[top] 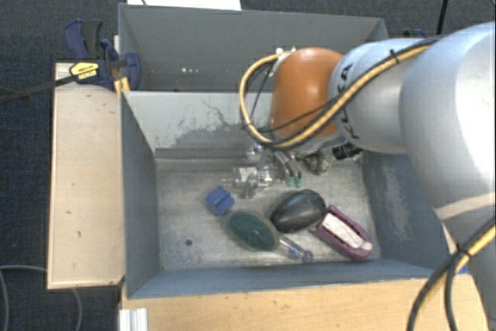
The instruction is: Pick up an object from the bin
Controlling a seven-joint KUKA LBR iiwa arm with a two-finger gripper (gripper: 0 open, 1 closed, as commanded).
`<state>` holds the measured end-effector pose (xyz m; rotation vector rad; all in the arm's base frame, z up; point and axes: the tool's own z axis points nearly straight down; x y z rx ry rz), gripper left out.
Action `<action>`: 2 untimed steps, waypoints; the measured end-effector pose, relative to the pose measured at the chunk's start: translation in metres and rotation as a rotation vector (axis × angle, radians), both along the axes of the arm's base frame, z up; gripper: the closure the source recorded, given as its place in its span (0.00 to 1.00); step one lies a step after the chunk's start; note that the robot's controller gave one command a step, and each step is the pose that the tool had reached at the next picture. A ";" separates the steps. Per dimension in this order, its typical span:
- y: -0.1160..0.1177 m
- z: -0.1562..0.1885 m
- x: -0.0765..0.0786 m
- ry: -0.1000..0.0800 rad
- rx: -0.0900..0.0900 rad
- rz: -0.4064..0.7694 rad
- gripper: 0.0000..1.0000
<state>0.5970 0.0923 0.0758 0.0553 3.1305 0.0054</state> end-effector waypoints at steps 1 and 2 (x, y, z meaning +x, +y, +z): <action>0.000 0.022 0.002 0.004 -0.001 -0.003 1.00; 0.000 0.038 0.003 0.003 -0.001 -0.006 1.00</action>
Offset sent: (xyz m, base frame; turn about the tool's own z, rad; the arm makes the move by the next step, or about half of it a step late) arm 0.0002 0.0001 0.0194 0.0000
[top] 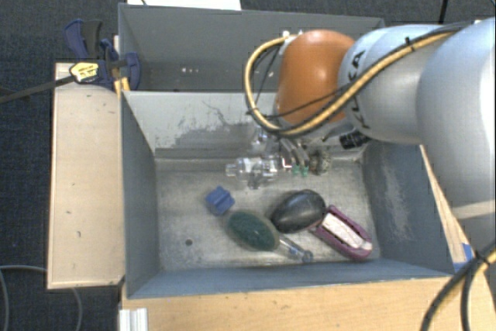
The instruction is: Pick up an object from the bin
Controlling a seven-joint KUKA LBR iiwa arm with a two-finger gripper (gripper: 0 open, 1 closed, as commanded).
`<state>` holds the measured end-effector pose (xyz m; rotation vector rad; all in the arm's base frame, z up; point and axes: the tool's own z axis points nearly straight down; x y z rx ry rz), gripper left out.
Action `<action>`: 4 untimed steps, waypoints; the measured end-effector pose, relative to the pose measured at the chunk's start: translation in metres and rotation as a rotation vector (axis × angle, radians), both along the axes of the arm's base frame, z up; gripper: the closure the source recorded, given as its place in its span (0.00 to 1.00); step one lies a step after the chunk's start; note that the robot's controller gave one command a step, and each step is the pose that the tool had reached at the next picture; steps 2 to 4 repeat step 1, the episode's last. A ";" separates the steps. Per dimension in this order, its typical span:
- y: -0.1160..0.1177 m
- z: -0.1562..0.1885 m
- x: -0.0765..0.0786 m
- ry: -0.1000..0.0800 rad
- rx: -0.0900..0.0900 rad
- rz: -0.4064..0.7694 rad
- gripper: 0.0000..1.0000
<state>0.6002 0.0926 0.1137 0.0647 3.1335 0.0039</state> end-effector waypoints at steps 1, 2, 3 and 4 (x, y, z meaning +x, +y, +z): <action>0.000 0.042 0.002 -0.001 0.000 -0.002 1.00; 0.000 0.042 0.002 -0.001 0.000 -0.002 1.00; 0.000 0.042 0.002 -0.001 0.000 -0.002 1.00; 0.000 0.042 0.002 -0.001 0.000 -0.002 1.00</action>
Offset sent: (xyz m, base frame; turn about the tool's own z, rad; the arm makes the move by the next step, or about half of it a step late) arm -0.0001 0.0000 0.0387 0.0000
